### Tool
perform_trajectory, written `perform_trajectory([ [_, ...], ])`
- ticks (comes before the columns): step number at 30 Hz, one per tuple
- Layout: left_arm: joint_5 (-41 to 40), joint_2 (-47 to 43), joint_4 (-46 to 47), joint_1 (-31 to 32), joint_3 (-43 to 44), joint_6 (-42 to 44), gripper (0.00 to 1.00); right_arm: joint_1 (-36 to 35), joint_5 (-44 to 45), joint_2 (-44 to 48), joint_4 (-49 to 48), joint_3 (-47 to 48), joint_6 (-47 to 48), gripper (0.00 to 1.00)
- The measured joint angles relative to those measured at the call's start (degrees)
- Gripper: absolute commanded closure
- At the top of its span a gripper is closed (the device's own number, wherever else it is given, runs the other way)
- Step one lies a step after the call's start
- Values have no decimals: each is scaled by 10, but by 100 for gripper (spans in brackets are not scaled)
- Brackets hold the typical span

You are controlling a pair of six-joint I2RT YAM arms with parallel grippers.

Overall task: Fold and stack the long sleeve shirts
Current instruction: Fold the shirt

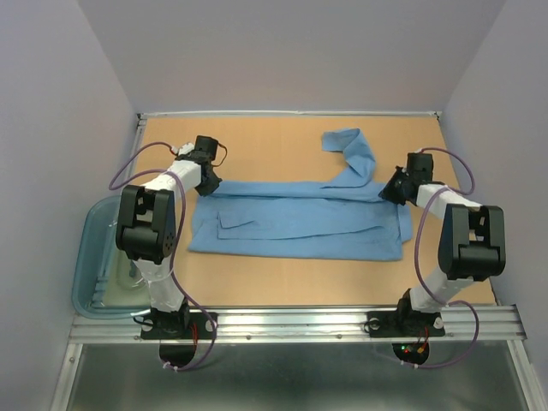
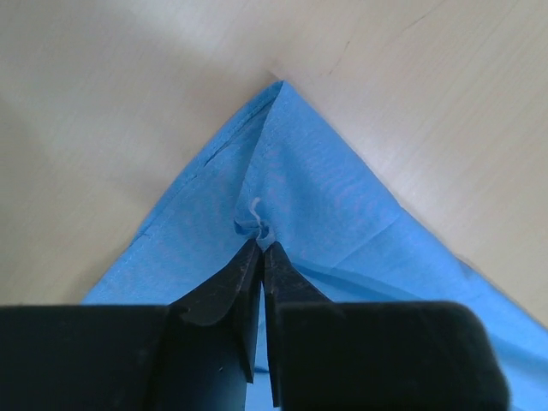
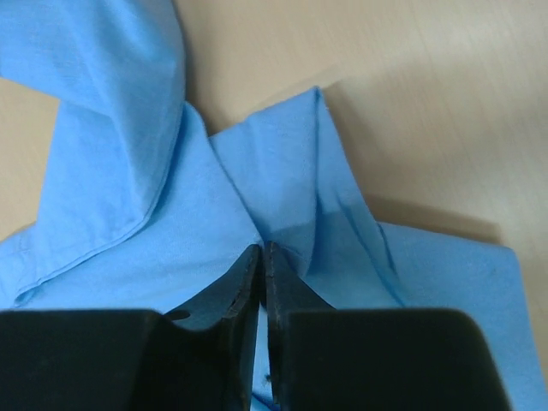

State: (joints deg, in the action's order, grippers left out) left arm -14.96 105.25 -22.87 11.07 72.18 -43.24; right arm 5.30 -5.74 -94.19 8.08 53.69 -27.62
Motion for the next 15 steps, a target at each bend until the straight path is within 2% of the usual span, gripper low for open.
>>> perform_trajectory([
  [3, -3, -2, 5, 0, -10, -1, 71, 3, 12, 3, -7, -18, -11, 70],
  [4, -5, -5, 7, -1, -17, -2, 68, 5, 15, 8, -9, -22, -12, 60],
  [6, -5, -15, 7, -3, -27, -2, 55, 11, 15, 25, -10, -32, -13, 52],
  [7, -6, -23, 8, -3, -32, -2, 50, 13, 15, 38, -10, -34, -13, 45],
  [10, -2, -54, 13, -3, -42, 0, 32, 15, 14, 76, -15, -36, -10, 32],
  [11, 0, -69, 15, -3, -48, 1, 23, 15, 12, 91, -18, -36, -8, 29],
  [13, 6, -91, 17, -1, -56, 7, 12, 15, 5, 110, -25, -36, -1, 24],
  [15, 12, -115, 20, 2, -60, 17, 6, 15, -1, 116, -27, -32, 9, 23],
])
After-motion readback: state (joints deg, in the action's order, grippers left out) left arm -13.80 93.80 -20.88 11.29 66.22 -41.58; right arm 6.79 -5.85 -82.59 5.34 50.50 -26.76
